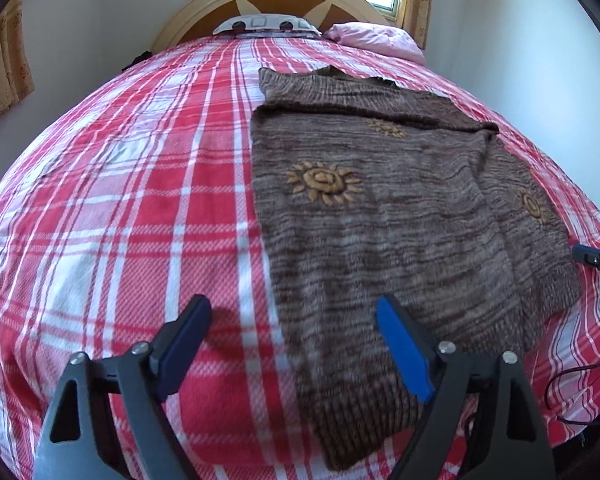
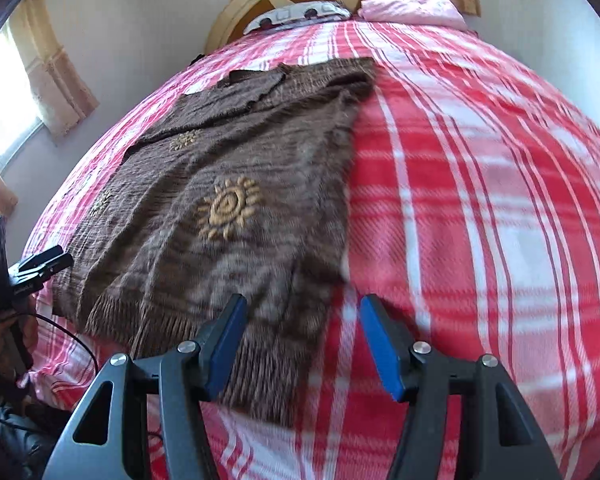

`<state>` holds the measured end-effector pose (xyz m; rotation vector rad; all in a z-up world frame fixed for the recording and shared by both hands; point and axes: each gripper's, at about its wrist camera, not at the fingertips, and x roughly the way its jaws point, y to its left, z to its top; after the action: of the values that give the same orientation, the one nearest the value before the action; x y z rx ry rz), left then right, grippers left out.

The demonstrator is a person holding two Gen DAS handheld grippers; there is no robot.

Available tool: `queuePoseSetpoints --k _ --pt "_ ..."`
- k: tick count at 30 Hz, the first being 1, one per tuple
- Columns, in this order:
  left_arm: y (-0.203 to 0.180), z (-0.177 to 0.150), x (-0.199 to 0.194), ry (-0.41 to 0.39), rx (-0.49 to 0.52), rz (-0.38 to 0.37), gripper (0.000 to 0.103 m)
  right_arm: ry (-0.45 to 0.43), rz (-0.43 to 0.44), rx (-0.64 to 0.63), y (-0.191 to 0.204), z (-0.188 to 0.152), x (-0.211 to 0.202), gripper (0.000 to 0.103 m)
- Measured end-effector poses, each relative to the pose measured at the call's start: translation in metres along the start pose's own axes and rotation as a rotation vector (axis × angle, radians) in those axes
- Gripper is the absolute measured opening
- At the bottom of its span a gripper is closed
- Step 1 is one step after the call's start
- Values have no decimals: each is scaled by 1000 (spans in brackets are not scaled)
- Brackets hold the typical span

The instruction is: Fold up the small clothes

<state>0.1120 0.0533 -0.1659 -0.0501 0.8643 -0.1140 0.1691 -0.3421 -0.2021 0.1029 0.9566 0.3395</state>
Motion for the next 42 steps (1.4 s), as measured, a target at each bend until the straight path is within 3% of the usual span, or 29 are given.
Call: queuePoseSetpoints --k 2,4,6,8,10,16,21,26,31,33,34,35,37,39,42 --pt "2 -2 -2 -2 -15 -3 87 3 24 10 4 -5 -2 58" --pt "3 -2 -2 -2 -28 -6 87 10 44 11 8 -7 -2 43" --pt "3 -2 -1 -1 -31 -6 87 26 27 -6 17 -10 2 38" --pt "2 -2 -1 4 -25 -9 87 16 -56 -46 25 -11 3 16" --pt "1 -3 -2 7 -28 -17 87 8 -69 -32 23 -10 1 10" --pt "2 -8 -7 23 -51 -35 87 20 -154 -14 16 -19 -9 8" --pt "-5 -14 -12 35 -51 -65 87 39 -173 11 7 -23 -16 8" --pt "-11 -15 -12 42 -36 -35 82 42 -174 23 4 -24 -13 8" --pt "-4 -21 -20 71 -87 -64 82 40 -125 49 0 -24 -13 9" --pt "-3 -23 -22 73 -104 -69 82 30 -75 81 -3 -24 -13 20" --pt "-3 -24 -22 70 -106 -69 82 30 -56 99 -4 -24 -13 42" --pt "-3 -24 -20 72 -105 -63 82 29 -12 118 -5 -25 -13 56" --pt "-7 -23 -19 71 -95 -48 82 12 34 121 -2 -26 -14 58" --pt "-10 -25 -19 73 -79 -34 81 8 -19 49 11 -29 -11 58" --pt "-11 -29 -21 71 -78 -29 77 6 -6 70 7 -31 -12 57"
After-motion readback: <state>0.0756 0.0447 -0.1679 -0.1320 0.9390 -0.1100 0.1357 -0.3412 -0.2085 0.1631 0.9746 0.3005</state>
